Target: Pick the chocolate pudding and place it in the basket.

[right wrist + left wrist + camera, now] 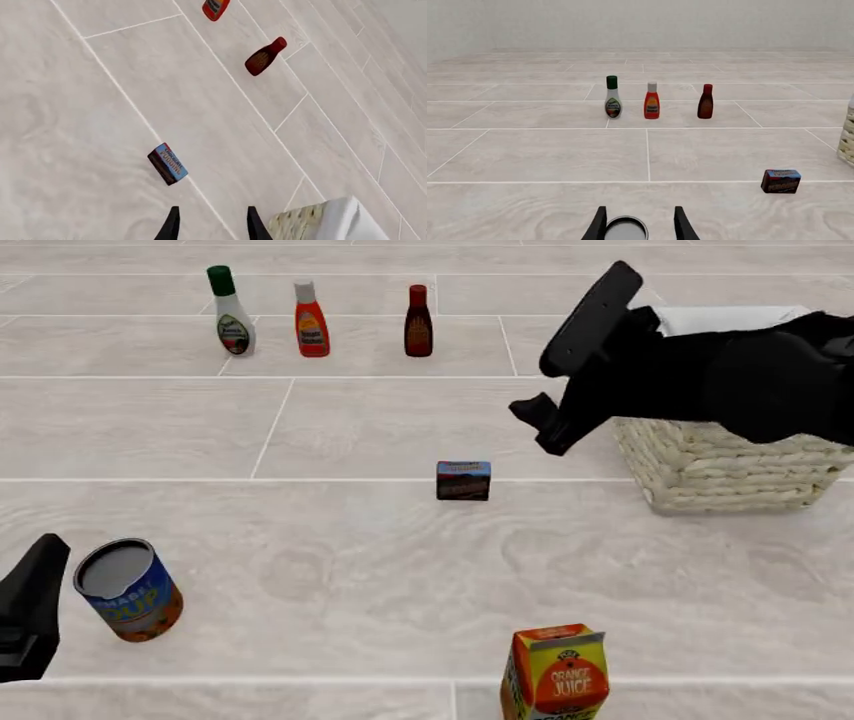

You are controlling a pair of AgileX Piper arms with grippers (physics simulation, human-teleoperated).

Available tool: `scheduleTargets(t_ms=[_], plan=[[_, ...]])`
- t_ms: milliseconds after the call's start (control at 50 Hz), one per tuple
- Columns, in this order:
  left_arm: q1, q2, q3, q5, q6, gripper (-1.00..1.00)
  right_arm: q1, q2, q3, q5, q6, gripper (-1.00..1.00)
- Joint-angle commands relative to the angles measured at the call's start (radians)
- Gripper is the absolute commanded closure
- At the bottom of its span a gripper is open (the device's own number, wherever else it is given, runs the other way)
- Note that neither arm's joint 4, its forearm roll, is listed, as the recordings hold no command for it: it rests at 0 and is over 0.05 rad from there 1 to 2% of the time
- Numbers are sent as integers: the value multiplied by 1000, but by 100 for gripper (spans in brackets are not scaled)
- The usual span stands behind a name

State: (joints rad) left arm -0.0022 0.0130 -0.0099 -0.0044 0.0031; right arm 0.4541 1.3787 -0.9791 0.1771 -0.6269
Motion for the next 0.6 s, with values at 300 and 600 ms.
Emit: scheduleTargets(t_ms=[300,600], plan=[[1,-7,2,5,1,-100,16,231,-208,121,-176,-100],[1,-7,2,5,0,-100,27,304,-264,200,-269,-100]])
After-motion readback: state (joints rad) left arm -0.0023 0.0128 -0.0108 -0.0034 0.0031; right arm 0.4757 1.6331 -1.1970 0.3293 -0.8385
